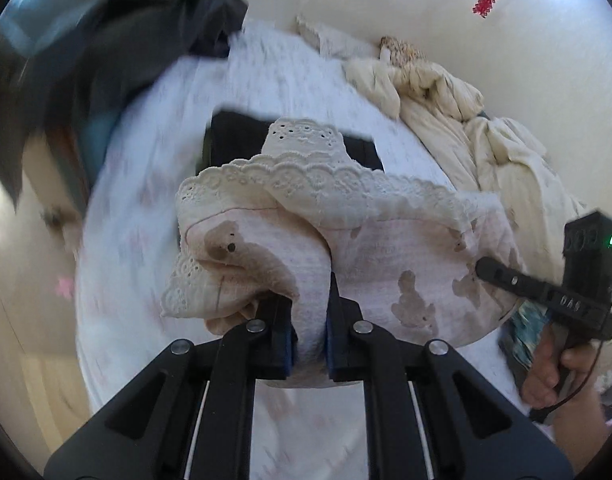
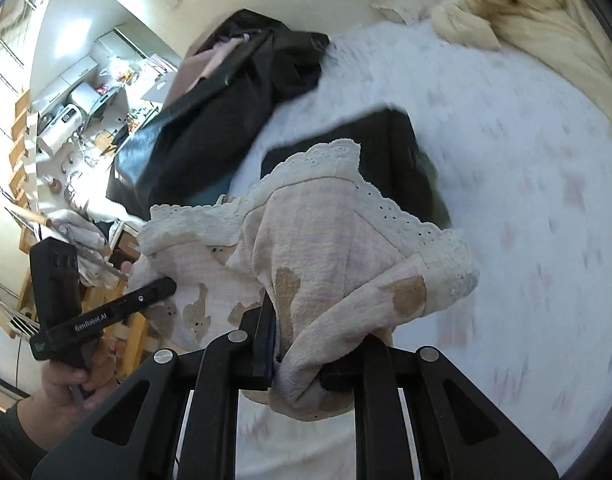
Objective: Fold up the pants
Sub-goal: 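Grasp the folded pants with both grippers and lift them onto the clothes stack, then open both grippers and withdraw from the stack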
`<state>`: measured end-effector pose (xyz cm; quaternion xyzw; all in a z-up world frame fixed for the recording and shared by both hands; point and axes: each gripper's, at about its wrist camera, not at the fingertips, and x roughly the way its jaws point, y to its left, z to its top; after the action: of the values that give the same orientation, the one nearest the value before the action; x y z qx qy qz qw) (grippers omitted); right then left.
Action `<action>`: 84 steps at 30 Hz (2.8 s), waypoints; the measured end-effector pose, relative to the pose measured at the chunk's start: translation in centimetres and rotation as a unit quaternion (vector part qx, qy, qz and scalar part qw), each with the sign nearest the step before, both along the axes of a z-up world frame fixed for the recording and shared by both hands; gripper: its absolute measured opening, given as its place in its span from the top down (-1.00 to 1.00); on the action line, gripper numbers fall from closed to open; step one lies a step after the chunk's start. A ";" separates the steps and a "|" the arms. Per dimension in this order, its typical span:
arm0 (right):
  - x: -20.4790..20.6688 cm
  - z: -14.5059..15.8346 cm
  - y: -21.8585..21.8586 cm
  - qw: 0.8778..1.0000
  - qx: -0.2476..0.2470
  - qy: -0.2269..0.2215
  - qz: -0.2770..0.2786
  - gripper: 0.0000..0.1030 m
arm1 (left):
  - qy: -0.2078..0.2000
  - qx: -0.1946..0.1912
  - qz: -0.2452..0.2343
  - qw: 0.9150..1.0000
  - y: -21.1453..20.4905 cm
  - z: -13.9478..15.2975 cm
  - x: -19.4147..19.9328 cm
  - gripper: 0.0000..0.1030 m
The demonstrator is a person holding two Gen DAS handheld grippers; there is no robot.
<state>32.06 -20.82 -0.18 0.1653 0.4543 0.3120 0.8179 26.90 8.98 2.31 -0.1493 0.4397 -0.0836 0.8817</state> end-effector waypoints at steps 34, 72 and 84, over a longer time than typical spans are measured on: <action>18.3 -6.0 7.8 0.984 -0.165 -0.066 -0.019 1.00 | -0.013 0.111 0.031 0.993 -0.5 -9.6 18.3 0.79; 1.1 3.8 1.1 0.983 -0.097 -0.129 -0.087 -0.57 | -0.111 0.168 0.097 0.975 -0.2 1.9 -1.3 -0.56; -14.2 4.7 -1.0 0.966 -0.122 -0.189 -0.128 -0.99 | -0.115 0.132 0.108 0.979 -3.1 2.7 -14.0 -0.86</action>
<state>17.81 -21.79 4.52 0.0592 0.3007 0.1730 0.9360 12.86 5.93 5.02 -0.0674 0.3239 0.0543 0.9421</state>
